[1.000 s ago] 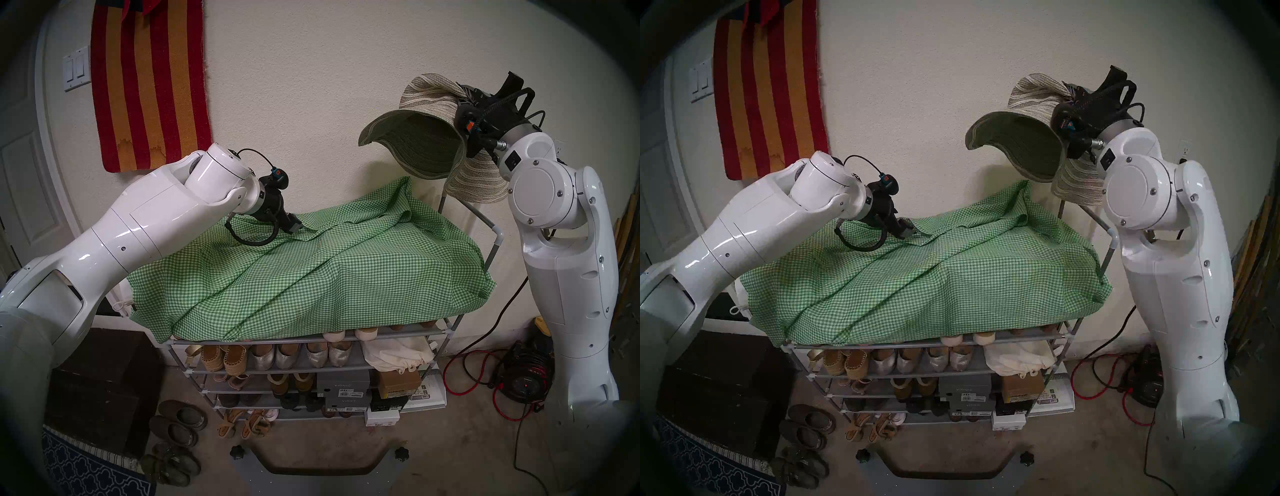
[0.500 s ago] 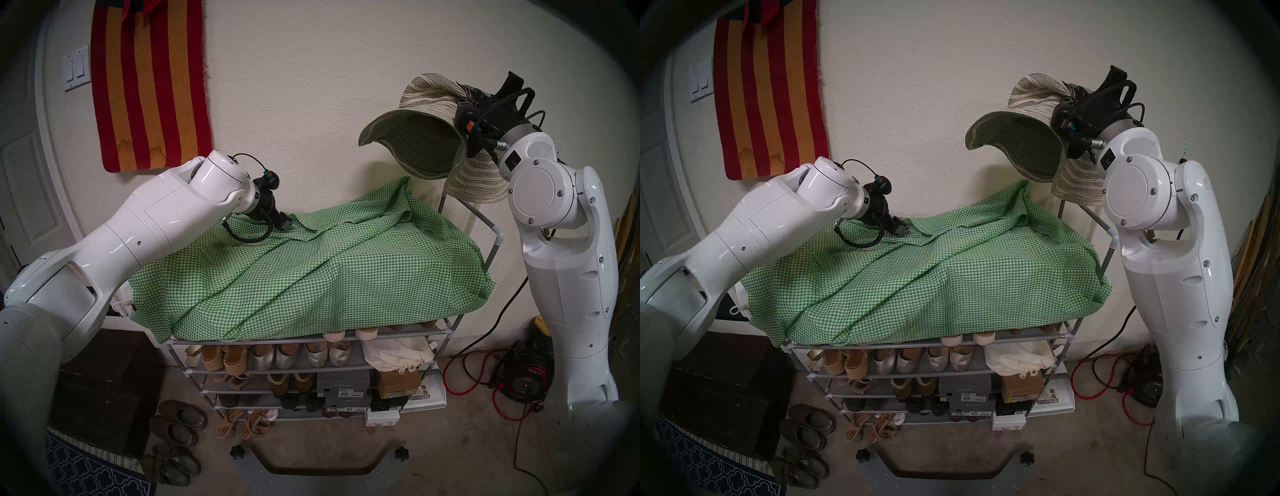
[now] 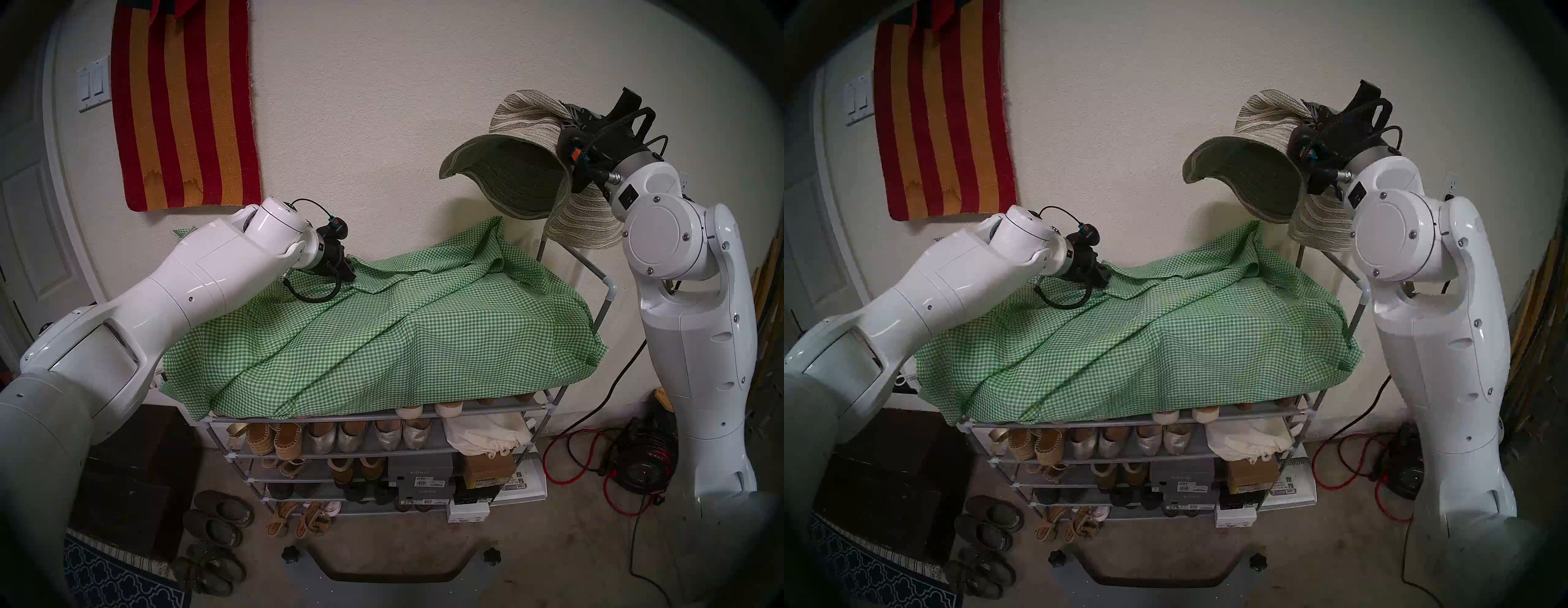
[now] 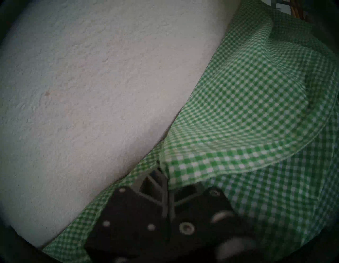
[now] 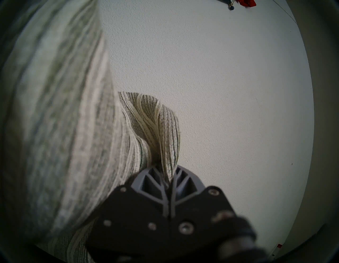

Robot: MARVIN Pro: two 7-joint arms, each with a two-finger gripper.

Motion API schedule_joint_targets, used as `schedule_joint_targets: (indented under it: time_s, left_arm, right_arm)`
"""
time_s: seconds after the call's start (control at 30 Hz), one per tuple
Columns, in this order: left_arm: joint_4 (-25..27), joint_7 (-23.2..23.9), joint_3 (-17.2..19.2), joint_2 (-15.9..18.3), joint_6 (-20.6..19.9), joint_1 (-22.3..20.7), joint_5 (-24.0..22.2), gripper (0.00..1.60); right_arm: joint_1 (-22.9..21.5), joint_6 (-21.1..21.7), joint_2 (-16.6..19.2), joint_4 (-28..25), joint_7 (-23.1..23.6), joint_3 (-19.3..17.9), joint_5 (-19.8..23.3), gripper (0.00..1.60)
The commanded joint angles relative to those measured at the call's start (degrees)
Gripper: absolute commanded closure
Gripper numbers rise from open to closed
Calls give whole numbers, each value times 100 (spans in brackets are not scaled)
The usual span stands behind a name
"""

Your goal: Lift the object off the cloth, cover the shoe rack with the cloth, put the object back

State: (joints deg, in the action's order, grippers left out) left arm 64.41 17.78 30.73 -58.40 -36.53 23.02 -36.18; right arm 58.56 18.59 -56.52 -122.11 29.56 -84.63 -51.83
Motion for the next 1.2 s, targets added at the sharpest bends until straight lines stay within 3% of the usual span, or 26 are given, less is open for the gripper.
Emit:
schedule_joint_targets:
  time_s: [0.0,0.27,0.3,0.47,0.97,1.17]
  left_arm:
    - [805,-6,-10,296,140,1,117,160]
    - [1274,173,95,387,297,-154,97,160]
    - [1582,214,128,515,298,-167,113,160]
    - [1967,371,90,694,278,-55,129,160]
    - [3563,566,474,1726,303,-99,168,160]
    - [3923,850,235,1850,209,196,83,160]
  right_arm:
    - [-2,0,3,-12,7,-3,-3,160]
    - [-2,-13,-11,-5,4,-8,-9,160]
    - [-1,-16,-15,-4,4,-10,-11,160]
    - [-1,-25,-24,-2,4,-14,-16,160]
    - [2,-49,-52,2,7,-26,-32,160]
    - [3,-56,-60,2,8,-30,-37,160]
